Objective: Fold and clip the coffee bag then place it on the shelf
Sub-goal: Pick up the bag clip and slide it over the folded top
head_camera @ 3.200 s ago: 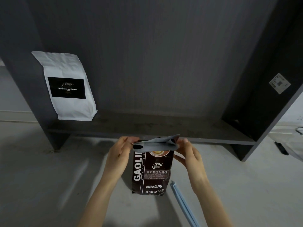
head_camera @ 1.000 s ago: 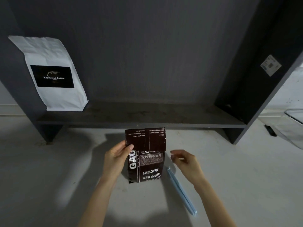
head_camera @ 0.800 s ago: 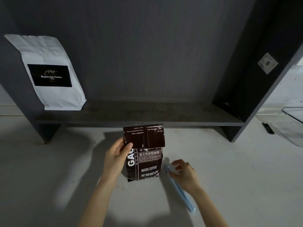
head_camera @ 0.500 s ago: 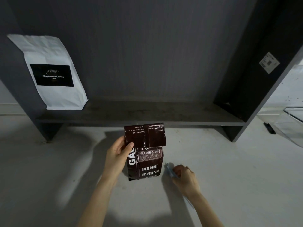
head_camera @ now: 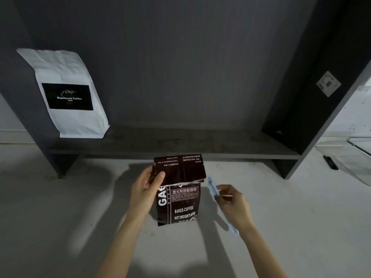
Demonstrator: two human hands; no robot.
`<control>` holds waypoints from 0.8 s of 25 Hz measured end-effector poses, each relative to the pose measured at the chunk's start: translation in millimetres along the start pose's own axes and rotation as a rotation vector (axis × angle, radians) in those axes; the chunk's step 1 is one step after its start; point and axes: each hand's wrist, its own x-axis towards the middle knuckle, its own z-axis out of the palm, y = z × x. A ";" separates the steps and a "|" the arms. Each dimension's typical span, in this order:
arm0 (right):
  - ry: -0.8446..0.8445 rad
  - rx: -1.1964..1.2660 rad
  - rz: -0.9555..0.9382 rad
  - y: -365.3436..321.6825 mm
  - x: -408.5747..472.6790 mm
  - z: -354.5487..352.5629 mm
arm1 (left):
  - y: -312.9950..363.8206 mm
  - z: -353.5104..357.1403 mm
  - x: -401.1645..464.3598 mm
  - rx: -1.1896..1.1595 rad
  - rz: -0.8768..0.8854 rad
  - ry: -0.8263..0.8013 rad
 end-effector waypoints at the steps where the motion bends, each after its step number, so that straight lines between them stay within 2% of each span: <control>1: 0.012 0.043 -0.020 -8.4 2.2 -4.1 | 1.8 -0.3 2.6 0.000 0.009 0.010; 6: 0.098 0.193 -0.160 -56.6 8.4 -20.5 | 11.6 -0.7 13.5 0.071 0.036 0.010; 9: 0.075 0.112 -0.372 -89.9 7.3 -24.5 | 16.3 0.5 13.4 0.066 0.053 -0.036; 13: -0.044 -0.045 -0.637 -119.1 -0.8 -11.5 | 24.7 6.4 15.2 0.085 0.096 -0.074; 16: -0.089 -0.087 -0.654 -118.7 -4.8 1.6 | 29.3 9.2 17.0 0.029 0.103 -0.072; 20: -0.069 -0.073 -0.639 -111.6 -5.6 6.5 | 29.3 11.4 17.4 0.005 0.092 -0.046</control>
